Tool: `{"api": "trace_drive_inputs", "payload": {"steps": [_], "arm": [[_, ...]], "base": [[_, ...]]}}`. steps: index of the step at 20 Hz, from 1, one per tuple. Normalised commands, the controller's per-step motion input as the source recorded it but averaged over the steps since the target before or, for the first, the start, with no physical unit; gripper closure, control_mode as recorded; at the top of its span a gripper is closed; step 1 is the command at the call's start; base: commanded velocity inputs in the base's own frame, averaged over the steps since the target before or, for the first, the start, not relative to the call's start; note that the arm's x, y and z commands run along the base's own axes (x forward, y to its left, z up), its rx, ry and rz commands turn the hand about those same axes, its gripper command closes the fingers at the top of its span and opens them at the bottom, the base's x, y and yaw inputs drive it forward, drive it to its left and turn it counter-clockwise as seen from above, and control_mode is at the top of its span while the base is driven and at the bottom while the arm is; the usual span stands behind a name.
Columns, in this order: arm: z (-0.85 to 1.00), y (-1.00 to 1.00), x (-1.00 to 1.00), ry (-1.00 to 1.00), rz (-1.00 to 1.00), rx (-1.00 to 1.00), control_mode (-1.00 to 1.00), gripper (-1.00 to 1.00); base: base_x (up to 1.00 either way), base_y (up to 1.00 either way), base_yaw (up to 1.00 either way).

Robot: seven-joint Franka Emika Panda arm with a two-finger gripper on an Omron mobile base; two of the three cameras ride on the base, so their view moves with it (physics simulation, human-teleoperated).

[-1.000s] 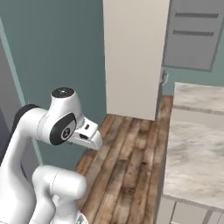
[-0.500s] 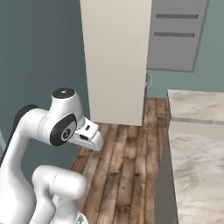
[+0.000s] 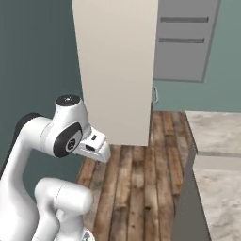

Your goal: Pick the egg and butter from the fridge and place them by the bowl for mixing.

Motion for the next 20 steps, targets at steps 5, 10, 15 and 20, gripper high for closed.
{"api": "trace_drive_inputs", "payload": {"steps": [5,10,15,20], "arm": [[0.00,0.00,0.00,0.00,0.00,0.00,1.00,-1.00],[0.00,0.00,0.00,0.00,0.00,0.00,1.00,-1.00],[0.00,0.00,0.00,0.00,0.00,0.00,1.00,-1.00],[0.00,0.00,0.00,0.00,0.00,0.00,1.00,-1.00]], "base": [[0.76,0.43,-0.22],[0.77,0.40,-0.23],[0.77,0.36,-0.28],[0.68,0.33,-0.40]]}}
